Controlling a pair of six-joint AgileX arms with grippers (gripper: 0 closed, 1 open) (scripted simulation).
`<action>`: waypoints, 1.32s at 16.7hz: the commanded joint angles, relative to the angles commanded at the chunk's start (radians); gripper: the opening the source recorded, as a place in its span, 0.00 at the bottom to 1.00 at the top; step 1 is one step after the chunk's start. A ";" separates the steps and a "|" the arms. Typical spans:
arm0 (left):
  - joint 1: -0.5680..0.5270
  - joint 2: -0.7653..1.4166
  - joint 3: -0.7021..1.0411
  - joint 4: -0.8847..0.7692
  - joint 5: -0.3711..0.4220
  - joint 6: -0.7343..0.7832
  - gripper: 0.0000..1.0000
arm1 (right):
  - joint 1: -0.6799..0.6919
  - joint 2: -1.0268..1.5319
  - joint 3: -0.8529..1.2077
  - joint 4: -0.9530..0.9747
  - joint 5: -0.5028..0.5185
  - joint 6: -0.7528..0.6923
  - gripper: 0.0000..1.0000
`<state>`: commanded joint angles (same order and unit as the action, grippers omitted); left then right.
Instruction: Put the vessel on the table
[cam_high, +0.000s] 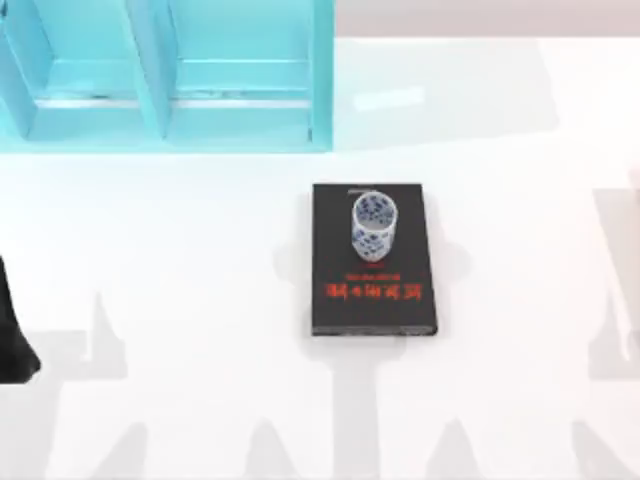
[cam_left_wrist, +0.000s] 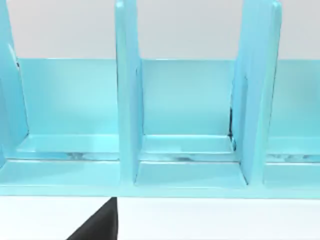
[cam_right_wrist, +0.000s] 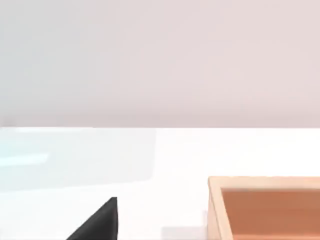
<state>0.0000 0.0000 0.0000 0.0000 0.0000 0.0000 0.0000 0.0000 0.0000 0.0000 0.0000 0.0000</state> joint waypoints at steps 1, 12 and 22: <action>0.000 0.000 0.000 0.000 0.000 0.000 1.00 | 0.000 0.000 0.000 0.000 0.000 0.000 1.00; -0.119 0.522 0.489 -0.252 -0.010 -0.142 1.00 | 0.000 0.000 0.000 0.000 0.000 0.000 1.00; -0.377 1.496 1.518 -0.767 -0.036 -0.426 1.00 | 0.000 0.000 0.000 0.000 0.000 0.000 1.00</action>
<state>-0.3769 1.4957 1.5176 -0.7667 -0.0357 -0.4257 0.0000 0.0000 0.0000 0.0000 0.0000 0.0000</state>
